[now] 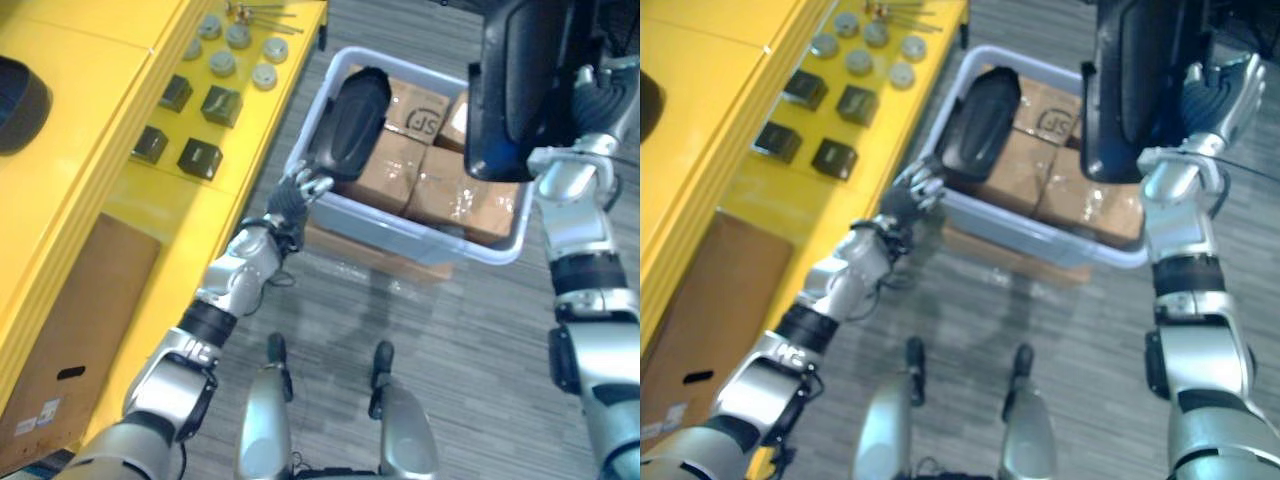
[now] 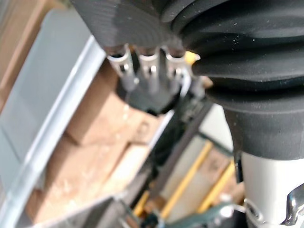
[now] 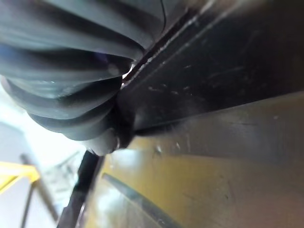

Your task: Walk over and take plastic housings, then place them on the shelf

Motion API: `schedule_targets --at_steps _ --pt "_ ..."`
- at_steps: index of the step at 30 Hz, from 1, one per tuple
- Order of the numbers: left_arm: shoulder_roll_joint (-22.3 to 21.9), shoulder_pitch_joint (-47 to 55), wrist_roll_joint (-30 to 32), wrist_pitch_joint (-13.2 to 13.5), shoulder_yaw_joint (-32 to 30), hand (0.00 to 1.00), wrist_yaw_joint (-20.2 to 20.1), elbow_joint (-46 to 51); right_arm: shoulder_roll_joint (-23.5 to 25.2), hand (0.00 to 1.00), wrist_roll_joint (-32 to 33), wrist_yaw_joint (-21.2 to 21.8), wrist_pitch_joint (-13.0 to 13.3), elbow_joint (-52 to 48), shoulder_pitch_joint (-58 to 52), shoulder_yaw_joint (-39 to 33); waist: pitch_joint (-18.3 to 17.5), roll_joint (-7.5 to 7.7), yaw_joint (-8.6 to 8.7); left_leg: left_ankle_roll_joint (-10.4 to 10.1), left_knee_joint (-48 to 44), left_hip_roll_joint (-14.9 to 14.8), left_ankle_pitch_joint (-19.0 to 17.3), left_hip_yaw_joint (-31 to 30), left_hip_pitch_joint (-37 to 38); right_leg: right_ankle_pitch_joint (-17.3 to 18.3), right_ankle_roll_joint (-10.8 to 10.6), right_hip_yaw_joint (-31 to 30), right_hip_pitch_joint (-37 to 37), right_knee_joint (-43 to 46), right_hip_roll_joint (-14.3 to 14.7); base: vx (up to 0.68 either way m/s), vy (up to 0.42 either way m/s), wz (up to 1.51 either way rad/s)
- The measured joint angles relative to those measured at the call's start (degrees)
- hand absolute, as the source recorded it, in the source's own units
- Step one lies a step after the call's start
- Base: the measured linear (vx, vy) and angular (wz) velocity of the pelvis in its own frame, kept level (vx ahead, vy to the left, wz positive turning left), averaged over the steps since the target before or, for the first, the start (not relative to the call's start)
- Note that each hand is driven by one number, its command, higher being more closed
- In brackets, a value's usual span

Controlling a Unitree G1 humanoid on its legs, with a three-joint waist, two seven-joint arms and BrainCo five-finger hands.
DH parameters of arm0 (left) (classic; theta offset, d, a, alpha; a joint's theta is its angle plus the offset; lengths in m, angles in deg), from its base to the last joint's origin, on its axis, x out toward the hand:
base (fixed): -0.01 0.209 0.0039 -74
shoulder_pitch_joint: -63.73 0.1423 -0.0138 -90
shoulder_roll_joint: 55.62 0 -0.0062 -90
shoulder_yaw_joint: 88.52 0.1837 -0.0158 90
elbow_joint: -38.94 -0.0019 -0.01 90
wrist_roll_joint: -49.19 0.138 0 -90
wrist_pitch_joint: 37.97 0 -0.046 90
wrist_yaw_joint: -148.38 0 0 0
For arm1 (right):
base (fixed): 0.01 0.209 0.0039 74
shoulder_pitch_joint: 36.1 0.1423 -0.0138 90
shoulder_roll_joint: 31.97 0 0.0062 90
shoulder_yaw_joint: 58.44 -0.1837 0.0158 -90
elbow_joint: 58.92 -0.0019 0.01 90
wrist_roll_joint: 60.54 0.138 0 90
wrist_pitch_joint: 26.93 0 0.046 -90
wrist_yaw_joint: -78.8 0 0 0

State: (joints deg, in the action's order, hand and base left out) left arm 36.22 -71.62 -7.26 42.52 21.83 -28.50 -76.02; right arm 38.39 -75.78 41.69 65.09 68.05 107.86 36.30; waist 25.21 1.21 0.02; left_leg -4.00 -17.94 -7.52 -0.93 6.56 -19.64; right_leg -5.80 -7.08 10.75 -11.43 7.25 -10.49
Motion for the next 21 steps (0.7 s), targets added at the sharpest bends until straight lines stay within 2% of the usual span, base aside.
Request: schedule_targets --at_steps 4,7,11,17,19,21 --pt "-1.0 -0.2 0.0 -0.4 3.5 0.00 0.5 -1.8 1.6 1.00 -1.5 0.2 2.8 -4.0 -2.1 1.4 0.1 0.92 0.74 0.0 0.6 0.0 0.0 0.1 1.2 0.0 0.0 0.0 1.3 -0.7 0.0 0.02 0.007 0.00" --pt "-2.4 -0.1 0.2 -0.3 3.6 0.00 1.1 -2.2 2.3 1.00 -2.8 0.7 4.0 -5.3 -3.6 3.1 -0.1 1.58 0.80 -0.2 1.3 0.1 0.1 0.2 1.7 0.0 0.0 0.0 1.5 -0.9 0.0 0.00 0.000 0.00" --pt "-4.3 0.1 1.0 1.2 5.4 0.00 2.8 -4.1 4.8 1.00 -5.2 1.0 5.9 -6.2 -6.4 3.4 0.0 1.68 0.81 -0.3 1.8 0.1 0.2 0.4 3.1 0.1 0.1 0.0 2.6 -0.9 0.0 0.02 0.005 0.00" --pt "-5.9 1.6 3.7 2.1 5.8 0.00 3.5 -4.6 7.1 1.00 -7.6 1.0 8.9 -12.1 -10.5 5.3 0.0 1.78 0.76 -0.7 4.2 0.1 0.8 0.7 5.8 0.5 0.3 0.0 4.3 -1.1 -0.1 0.01 0.001 0.00" --pt "-6.0 2.9 5.3 3.2 5.8 0.00 4.1 -4.6 8.7 1.00 -8.9 1.3 9.8 -12.3 -11.7 6.1 -0.2 2.19 0.69 -0.7 5.5 0.2 1.1 1.0 7.1 0.7 0.4 0.0 4.7 -1.1 -0.1 0.00 -0.003 -0.02" --pt "-6.1 3.0 5.3 3.3 5.8 0.00 4.7 -5.3 9.4 1.00 -10.0 1.3 10.8 -12.7 -12.8 6.7 -0.2 2.64 0.49 -0.7 6.7 0.2 1.8 1.6 7.6 0.7 0.4 0.0 4.7 -1.2 0.0 -0.01 -0.003 -0.02"
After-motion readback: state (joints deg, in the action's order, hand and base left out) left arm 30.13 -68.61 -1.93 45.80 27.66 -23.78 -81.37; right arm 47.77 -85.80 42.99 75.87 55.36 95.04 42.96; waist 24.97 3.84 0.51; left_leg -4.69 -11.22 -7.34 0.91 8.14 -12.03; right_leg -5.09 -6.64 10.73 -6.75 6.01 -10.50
